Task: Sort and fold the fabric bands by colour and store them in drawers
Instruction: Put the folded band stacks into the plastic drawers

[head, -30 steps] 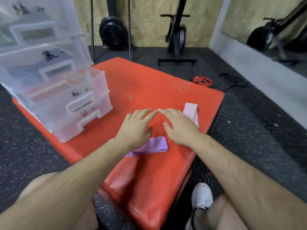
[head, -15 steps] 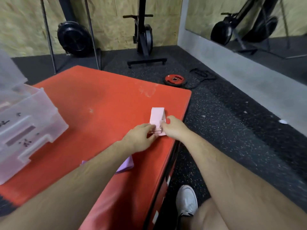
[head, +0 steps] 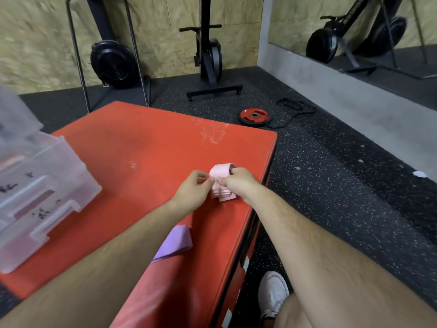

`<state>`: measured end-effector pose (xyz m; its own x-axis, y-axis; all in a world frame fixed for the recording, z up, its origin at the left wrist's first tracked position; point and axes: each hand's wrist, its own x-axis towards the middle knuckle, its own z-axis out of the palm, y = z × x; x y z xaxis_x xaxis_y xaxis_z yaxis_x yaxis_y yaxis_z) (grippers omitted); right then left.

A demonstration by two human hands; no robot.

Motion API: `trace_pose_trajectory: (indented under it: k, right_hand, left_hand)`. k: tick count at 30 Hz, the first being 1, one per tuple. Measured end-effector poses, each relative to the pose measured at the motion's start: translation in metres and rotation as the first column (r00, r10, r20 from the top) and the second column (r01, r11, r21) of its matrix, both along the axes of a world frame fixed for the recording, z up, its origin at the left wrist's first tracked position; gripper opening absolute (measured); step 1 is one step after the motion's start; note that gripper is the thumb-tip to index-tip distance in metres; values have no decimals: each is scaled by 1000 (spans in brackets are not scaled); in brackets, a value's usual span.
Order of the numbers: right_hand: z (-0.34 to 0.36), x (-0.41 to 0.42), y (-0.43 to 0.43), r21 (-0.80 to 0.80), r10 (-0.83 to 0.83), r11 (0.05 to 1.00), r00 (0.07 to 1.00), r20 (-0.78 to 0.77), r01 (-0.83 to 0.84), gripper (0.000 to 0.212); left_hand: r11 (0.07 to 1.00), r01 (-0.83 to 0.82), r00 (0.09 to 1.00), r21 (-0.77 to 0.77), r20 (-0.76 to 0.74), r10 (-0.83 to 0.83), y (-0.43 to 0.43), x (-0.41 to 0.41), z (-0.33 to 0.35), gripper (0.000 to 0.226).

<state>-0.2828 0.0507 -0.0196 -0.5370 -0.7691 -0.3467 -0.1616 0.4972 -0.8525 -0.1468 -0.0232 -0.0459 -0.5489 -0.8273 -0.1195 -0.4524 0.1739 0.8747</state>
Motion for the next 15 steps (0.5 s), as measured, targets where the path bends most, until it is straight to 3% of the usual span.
trace_pose_trajectory:
  k: [2, 4, 6, 9, 13, 15]
  right_hand:
    - [9, 4, 5, -86, 48, 995, 999, 9, -47, 27]
    - [18, 11, 9, -160, 129, 978, 991, -33, -133, 22]
    - [26, 18, 10, -254, 188, 943, 975, -116, -212, 24]
    - [29, 29, 7, -329, 233, 902, 956, -178, -281, 28]
    - [31, 42, -4, -311, 247, 896, 938, -244, -317, 24]
    - [40, 48, -9, -242, 171, 939, 943, -286, -244, 41]
  left_hand:
    - [966, -55, 989, 254, -116, 87, -2, 3, 8, 58]
    - [873, 28, 967, 486, -235, 100, -2, 8, 20, 58]
    - [832, 107, 929, 545, -353, 111, -2, 12, 33, 52]
    - [883, 78, 857, 464, -484, 178, -7, 19, 48, 35]
    - [989, -44, 898, 145, -428, 102, -11, 50, 70, 20]
    - [996, -93, 938, -13, -336, 83, -14, 72, 80, 20]
